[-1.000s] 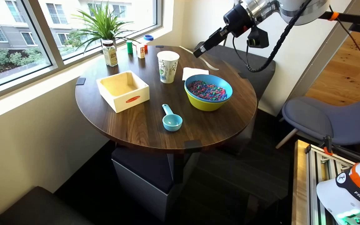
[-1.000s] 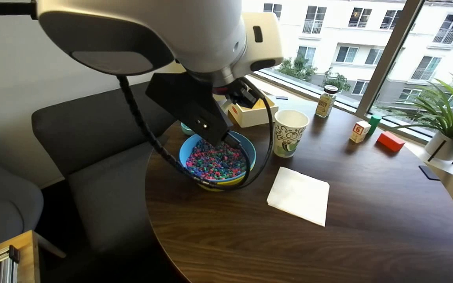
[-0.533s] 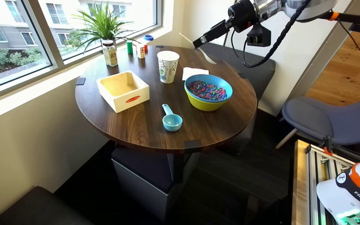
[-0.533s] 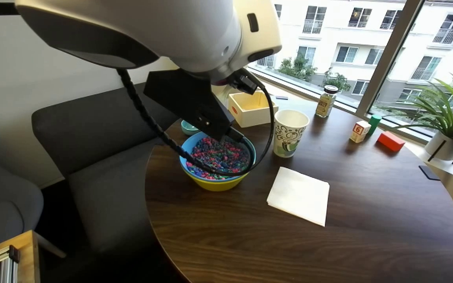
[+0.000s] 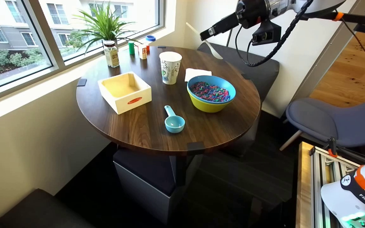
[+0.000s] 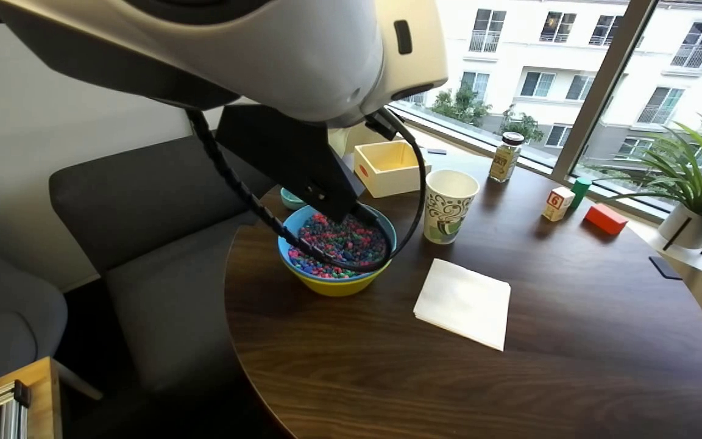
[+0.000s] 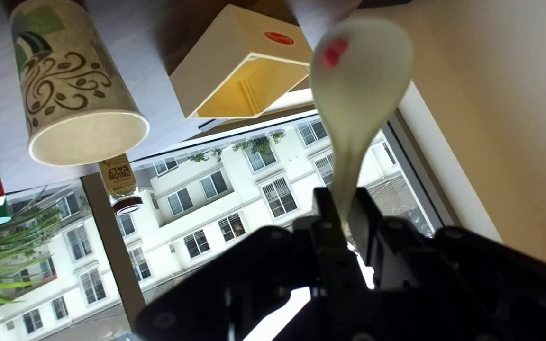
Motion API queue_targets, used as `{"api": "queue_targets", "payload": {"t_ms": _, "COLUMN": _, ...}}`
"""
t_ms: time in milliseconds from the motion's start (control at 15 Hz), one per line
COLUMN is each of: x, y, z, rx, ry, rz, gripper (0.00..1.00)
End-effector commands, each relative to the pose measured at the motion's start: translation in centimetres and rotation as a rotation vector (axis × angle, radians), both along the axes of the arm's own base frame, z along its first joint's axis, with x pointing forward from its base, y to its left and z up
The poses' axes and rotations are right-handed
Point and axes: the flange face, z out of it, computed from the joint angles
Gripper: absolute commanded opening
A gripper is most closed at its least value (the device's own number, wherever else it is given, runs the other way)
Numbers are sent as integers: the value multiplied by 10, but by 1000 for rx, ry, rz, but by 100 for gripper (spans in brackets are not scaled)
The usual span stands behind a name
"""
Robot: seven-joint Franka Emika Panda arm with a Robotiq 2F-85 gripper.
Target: Get some content from the blue bowl, put it on the white spoon and then put it back in the blue bowl
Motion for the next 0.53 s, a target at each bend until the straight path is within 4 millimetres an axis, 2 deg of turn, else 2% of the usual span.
{"api": "queue_targets", "payload": {"t_ms": 0, "x": -9, "y": -5, "z": -5, "rx": 48, "ry": -7, "rz": 1, "gripper": 3}}
{"api": "queue_targets", "payload": {"t_ms": 133, "x": -9, "y": -8, "z": -6, "rx": 61, "ry": -1, "rz": 1, "gripper": 3}}
{"api": "queue_targets", "payload": {"t_ms": 200, "x": -12, "y": -9, "z": -3, "rx": 140, "ry": 26, "rz": 50, "gripper": 3}}
{"api": "queue_targets", "payload": {"t_ms": 467, "x": -10, "y": -19, "z": -10, "rx": 126, "ry": 25, "rz": 21, "gripper": 3}}
